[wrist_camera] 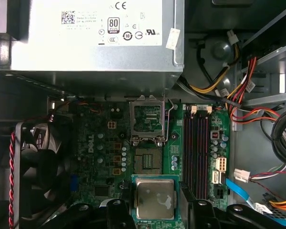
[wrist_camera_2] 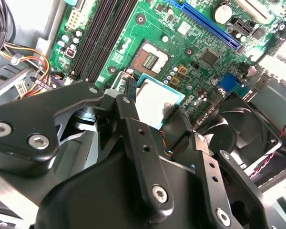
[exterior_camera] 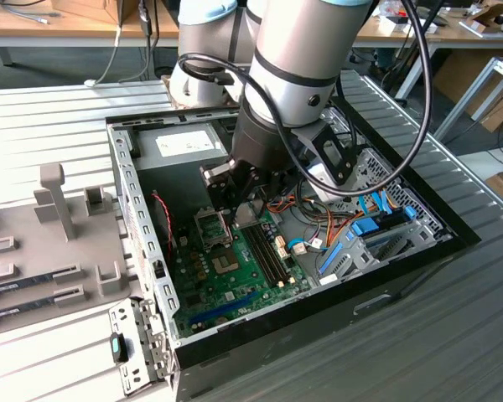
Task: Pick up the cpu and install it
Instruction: 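Pick up the cpu and move it towards the insertion slot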
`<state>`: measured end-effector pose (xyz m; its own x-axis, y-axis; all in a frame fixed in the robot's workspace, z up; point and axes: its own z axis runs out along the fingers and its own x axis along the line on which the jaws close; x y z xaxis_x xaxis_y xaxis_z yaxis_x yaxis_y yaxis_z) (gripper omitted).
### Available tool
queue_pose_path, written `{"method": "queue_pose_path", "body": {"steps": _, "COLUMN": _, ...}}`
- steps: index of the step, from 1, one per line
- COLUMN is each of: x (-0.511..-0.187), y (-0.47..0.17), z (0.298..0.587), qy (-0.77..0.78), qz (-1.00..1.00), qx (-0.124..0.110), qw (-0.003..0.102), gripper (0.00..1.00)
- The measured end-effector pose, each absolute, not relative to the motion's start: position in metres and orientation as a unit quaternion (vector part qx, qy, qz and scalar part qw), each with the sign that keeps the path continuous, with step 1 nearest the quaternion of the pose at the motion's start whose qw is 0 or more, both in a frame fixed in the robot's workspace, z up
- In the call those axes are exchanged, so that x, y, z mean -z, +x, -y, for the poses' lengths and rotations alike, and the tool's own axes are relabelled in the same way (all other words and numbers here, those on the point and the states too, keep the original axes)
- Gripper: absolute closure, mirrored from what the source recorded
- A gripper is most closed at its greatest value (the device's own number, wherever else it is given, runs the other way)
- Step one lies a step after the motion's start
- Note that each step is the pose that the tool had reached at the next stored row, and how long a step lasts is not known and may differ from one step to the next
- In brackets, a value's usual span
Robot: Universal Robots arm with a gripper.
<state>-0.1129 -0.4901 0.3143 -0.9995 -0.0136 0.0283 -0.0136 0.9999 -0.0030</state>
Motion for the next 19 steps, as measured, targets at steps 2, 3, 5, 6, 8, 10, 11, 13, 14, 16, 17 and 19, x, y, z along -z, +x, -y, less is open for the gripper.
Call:
{"method": "queue_pose_path", "body": {"steps": 2, "x": -0.313, "y": -0.113, "z": 0.490, "qy": 0.007, "qz": 1.000, "qx": -0.002, "qw": 0.014, "gripper": 0.53}}
{"method": "queue_pose_path", "body": {"steps": 3, "x": -0.313, "y": -0.113, "z": 0.491, "qy": 0.007, "qz": 1.000, "qx": -0.002, "qw": 0.014, "gripper": 0.53}}
{"method": "queue_pose_path", "body": {"steps": 5, "x": -0.311, "y": -0.113, "z": 0.491, "qy": 0.007, "qz": 1.000, "qx": -0.002, "qw": 0.014, "gripper": 0.53}}
{"method": "queue_pose_path", "body": {"steps": 6, "x": -0.311, "y": -0.113, "z": 0.491, "qy": 0.007, "qz": 1.000, "qx": -0.002, "qw": 0.014, "gripper": 0.53}}
{"method": "queue_pose_path", "body": {"steps": 8, "x": -0.310, "y": -0.113, "z": 0.492, "qy": 0.007, "qz": 1.000, "qx": -0.002, "qw": 0.014, "gripper": 0.53}}
{"method": "queue_pose_path", "body": {"steps": 10, "x": -0.309, "y": -0.113, "z": 0.492, "qy": 0.007, "qz": 1.000, "qx": -0.002, "qw": 0.014, "gripper": 0.53}}
{"method": "queue_pose_path", "body": {"steps": 11, "x": -0.308, "y": -0.113, "z": 0.492, "qy": 0.007, "qz": 1.000, "qx": -0.002, "qw": 0.014, "gripper": 0.53}}
{"method": "queue_pose_path", "body": {"steps": 13, "x": -0.307, "y": -0.113, "z": 0.492, "qy": 0.007, "qz": 1.000, "qx": -0.002, "qw": 0.014, "gripper": 0.53}}
{"method": "queue_pose_path", "body": {"steps": 14, "x": -0.306, "y": -0.113, "z": 0.493, "qy": 0.007, "qz": 1.000, "qx": -0.002, "qw": 0.014, "gripper": 0.53}}
{"method": "queue_pose_path", "body": {"steps": 16, "x": -0.305, "y": -0.113, "z": 0.493, "qy": 0.007, "qz": 1.000, "qx": -0.002, "qw": 0.014, "gripper": 0.53}}
{"method": "queue_pose_path", "body": {"steps": 17, "x": -0.304, "y": -0.113, "z": 0.493, "qy": 0.007, "qz": 1.000, "qx": -0.002, "qw": 0.014, "gripper": 0.53}}
{"method": "queue_pose_path", "body": {"steps": 19, "x": -0.302, "y": -0.113, "z": 0.494, "qy": 0.007, "qz": 1.000, "qx": -0.002, "qw": 0.014, "gripper": 0.53}}
